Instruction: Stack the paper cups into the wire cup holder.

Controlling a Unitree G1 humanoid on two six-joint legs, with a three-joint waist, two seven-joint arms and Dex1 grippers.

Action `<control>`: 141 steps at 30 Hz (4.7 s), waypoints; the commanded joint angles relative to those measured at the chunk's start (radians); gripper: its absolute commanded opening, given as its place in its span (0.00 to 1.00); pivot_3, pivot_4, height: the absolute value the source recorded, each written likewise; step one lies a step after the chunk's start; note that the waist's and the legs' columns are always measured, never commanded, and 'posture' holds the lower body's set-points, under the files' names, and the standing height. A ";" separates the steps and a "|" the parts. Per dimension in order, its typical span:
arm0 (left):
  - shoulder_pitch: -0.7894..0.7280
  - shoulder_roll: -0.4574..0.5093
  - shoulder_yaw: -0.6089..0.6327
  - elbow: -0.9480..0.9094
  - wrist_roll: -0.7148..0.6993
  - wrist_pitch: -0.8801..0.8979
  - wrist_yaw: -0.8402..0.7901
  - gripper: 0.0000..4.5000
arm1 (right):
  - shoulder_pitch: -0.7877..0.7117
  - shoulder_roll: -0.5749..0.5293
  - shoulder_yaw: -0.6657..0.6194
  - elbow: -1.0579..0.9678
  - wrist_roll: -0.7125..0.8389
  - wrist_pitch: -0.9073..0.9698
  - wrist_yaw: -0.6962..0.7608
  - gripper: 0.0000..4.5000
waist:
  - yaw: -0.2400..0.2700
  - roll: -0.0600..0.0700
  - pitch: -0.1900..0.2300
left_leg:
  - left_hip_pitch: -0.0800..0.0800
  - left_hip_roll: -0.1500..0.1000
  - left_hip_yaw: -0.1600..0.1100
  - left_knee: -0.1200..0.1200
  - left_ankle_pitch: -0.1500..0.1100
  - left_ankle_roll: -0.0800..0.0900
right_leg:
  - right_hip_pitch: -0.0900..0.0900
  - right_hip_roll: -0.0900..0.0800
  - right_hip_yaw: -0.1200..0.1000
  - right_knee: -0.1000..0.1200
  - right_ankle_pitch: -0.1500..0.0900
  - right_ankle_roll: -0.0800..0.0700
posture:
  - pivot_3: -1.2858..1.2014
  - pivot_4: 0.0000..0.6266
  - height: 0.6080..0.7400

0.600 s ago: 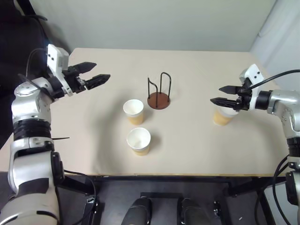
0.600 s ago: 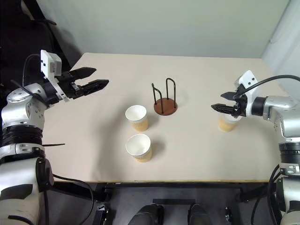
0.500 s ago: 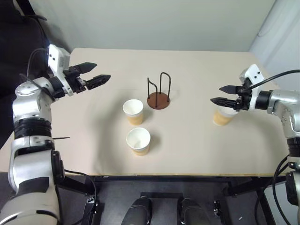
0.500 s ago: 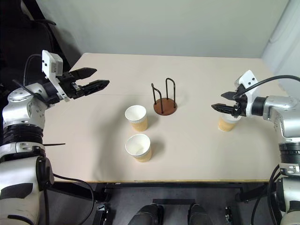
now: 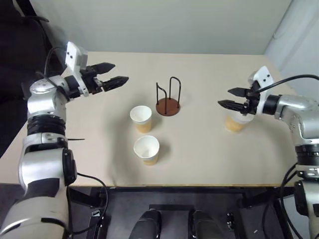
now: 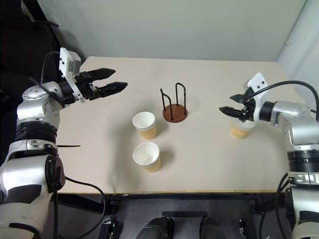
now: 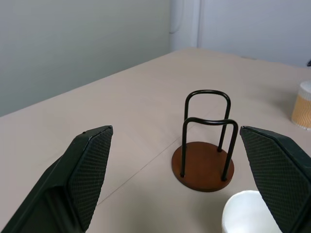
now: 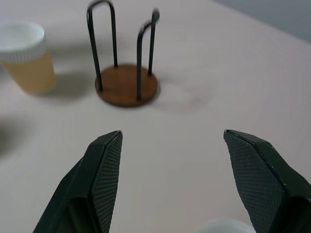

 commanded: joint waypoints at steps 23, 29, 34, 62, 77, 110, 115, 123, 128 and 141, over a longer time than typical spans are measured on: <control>0.004 0.061 0.006 0.088 0.045 -0.110 0.018 1.00 | -0.202 0.213 0.097 0.247 -0.164 -0.168 -0.060 0.74 | 0.004 0.000 0.000 | -0.002 0.000 -0.002 -0.002 -0.001 -0.002 | -0.003 0.000 -0.002 0.001 0.000 -0.005 | 0.52 0.24 1.00; -0.024 -0.025 -0.012 0.107 0.051 -0.135 0.009 1.00 | -0.126 0.141 0.062 0.096 -0.142 -0.087 -0.054 0.74 | 0.010 0.000 0.000 | -0.003 -0.001 -0.002 -0.001 0.005 -0.011 | -0.003 -0.001 -0.002 0.000 0.000 -0.006 | 0.52 0.24 1.00; -0.052 -0.038 -0.013 0.137 0.065 -0.148 0.009 1.00 | -0.123 0.181 0.071 0.098 -0.147 -0.078 -0.101 0.74 | -0.006 0.000 0.000 | -0.002 0.000 -0.002 -0.002 0.004 -0.012 | -0.004 0.000 -0.002 0.001 0.004 0.000 | 0.52 0.24 1.00; -0.124 -0.214 -0.080 0.216 0.161 -0.252 0.047 1.00 | 0.086 -0.004 -0.077 -0.306 -0.031 0.147 -0.123 0.74 | 0.005 0.000 0.000 | -0.002 0.000 -0.001 -0.002 0.004 -0.003 | -0.003 0.000 -0.001 0.000 0.007 0.001 | 0.52 0.24 1.00; -0.158 -0.167 -0.054 0.249 0.169 -0.261 0.104 1.00 | 0.049 0.043 -0.028 -0.261 -0.014 0.125 -0.155 0.74 | -0.004 0.000 0.000 | -0.002 0.000 0.000 -0.001 0.007 -0.001 | -0.002 0.001 0.000 0.000 0.008 0.003 | 0.52 0.24 1.00; -0.106 -0.044 -0.012 0.218 0.137 -0.225 0.109 1.00 | -0.337 0.434 0.121 0.630 -0.289 -0.426 -0.301 0.74 | -0.001 0.000 0.000 | -0.006 0.001 -0.003 -0.003 0.005 -0.005 | -0.009 0.001 -0.002 0.000 0.009 -0.006 | 0.52 0.24 1.00; -0.106 -0.043 -0.012 0.215 0.137 -0.223 0.106 1.00 | -0.379 0.466 0.118 0.714 -0.304 -0.470 -0.325 0.74 | -0.001 0.000 0.000 | -0.007 0.001 -0.003 -0.004 0.004 -0.006 | -0.010 0.001 -0.003 0.001 0.009 -0.006 | 0.52 0.24 1.00; -0.103 -0.041 -0.012 0.210 0.136 -0.220 0.103 1.00 | -0.425 0.502 0.105 0.810 -0.308 -0.521 -0.355 0.74 | -0.002 0.000 0.000 | -0.007 0.001 -0.003 -0.004 0.004 -0.006 | -0.011 0.002 -0.003 0.001 0.009 -0.006 | 0.52 0.24 1.00; -0.104 -0.040 -0.014 0.206 0.136 -0.217 0.101 1.00 | -0.461 0.537 0.097 0.866 -0.309 -0.544 -0.374 0.74 | -0.004 0.000 0.000 | -0.008 0.002 -0.003 -0.004 0.004 -0.007 | -0.011 0.002 -0.003 0.001 0.009 -0.007 | 0.52 0.24 1.00; -0.098 -0.035 -0.015 0.196 0.137 -0.213 0.099 1.00 | -0.493 0.601 0.093 0.928 -0.315 -0.559 -0.376 0.30 | -0.005 0.000 0.000 | -0.012 0.003 -0.004 -0.004 0.003 -0.008 | -0.015 0.003 -0.005 0.001 0.009 -0.009 | 0.52 0.24 1.00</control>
